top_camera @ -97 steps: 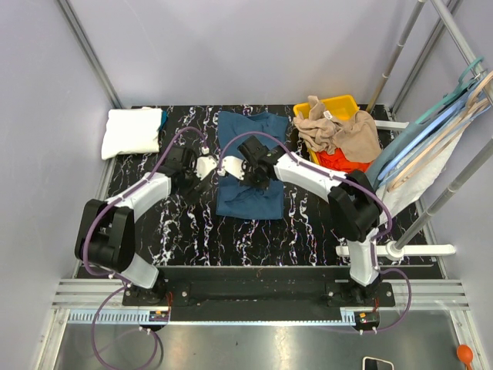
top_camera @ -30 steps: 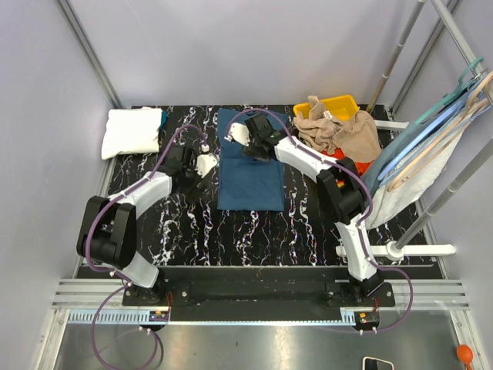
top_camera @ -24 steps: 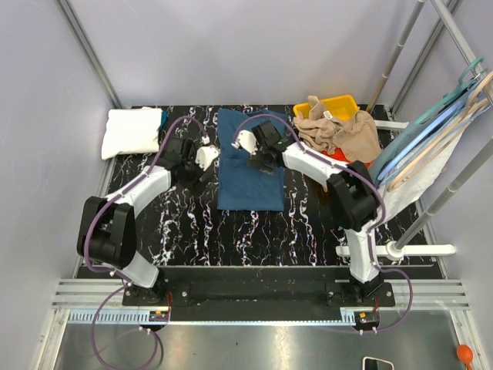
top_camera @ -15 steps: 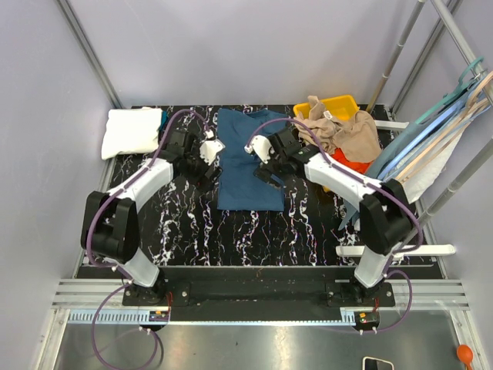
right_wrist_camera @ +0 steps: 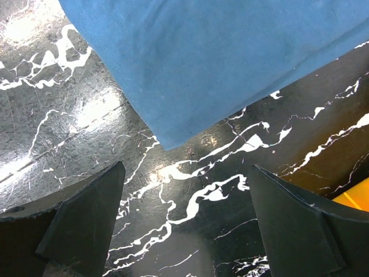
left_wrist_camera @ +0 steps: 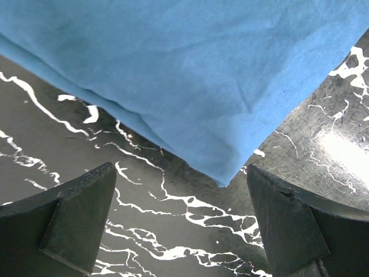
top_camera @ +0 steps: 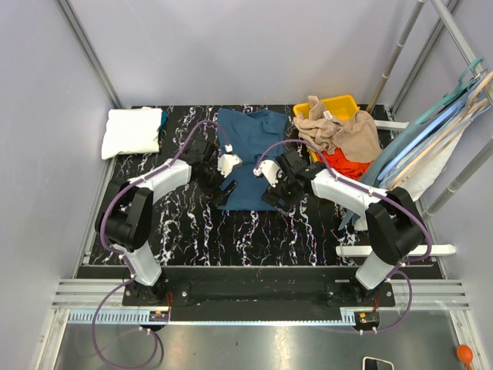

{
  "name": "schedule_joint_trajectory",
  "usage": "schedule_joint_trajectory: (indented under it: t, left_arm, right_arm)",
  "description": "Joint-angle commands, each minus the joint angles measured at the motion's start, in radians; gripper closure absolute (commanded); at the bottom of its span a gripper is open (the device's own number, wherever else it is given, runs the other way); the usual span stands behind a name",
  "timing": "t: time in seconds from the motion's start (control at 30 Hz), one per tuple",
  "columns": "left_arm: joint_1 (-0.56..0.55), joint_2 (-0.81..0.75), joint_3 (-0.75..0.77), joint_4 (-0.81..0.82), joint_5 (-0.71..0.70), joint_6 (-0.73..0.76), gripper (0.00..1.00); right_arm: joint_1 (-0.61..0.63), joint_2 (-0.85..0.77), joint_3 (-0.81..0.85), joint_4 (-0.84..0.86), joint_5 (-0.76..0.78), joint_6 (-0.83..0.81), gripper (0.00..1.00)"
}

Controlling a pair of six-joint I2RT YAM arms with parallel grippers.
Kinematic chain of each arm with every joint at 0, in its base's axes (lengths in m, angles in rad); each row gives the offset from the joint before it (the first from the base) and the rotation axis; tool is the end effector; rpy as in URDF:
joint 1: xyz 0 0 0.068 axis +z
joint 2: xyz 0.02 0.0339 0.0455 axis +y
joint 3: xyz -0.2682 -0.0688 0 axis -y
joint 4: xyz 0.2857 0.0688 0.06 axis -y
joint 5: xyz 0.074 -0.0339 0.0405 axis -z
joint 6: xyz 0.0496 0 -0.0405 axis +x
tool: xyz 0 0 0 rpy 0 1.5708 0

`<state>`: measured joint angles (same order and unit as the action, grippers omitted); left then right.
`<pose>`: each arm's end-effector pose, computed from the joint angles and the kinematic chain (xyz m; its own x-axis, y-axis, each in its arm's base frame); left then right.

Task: Fold and stack the t-shirts
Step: Fold the tshirt

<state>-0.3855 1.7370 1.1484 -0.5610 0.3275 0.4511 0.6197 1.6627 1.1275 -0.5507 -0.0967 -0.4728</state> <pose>0.3505 -0.1595 0.1589 -0.5527 0.6698 -0.4959 0.7988 0.5955 -0.0860 0.3053 0.2237 0.1773 -0.3613 -0.8145 -0.4539 -0.8752 0.4641 -0.1362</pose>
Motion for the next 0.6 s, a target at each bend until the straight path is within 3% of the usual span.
schedule_joint_trajectory:
  t: [0.0,0.3,0.47,0.57]
  left_arm:
    - [-0.009,0.021,0.025,0.004,0.048,-0.009,0.01]
    - [-0.03,0.078,-0.001,0.004,0.068,0.003,0.01]
    - [-0.044,0.093,-0.003,0.004,0.073,0.001,0.09]
    - [-0.055,0.101,-0.007,0.004,0.068,-0.002,0.18]
  right_arm:
    - [0.006,-0.023,0.0,0.046,-0.028,0.017,0.04]
    - [0.006,0.002,0.008,0.057,-0.028,0.003,0.05]
    - [0.006,0.019,-0.003,0.081,-0.028,-0.001,0.06]
    - [0.006,0.029,-0.009,0.092,-0.021,-0.007,0.07]
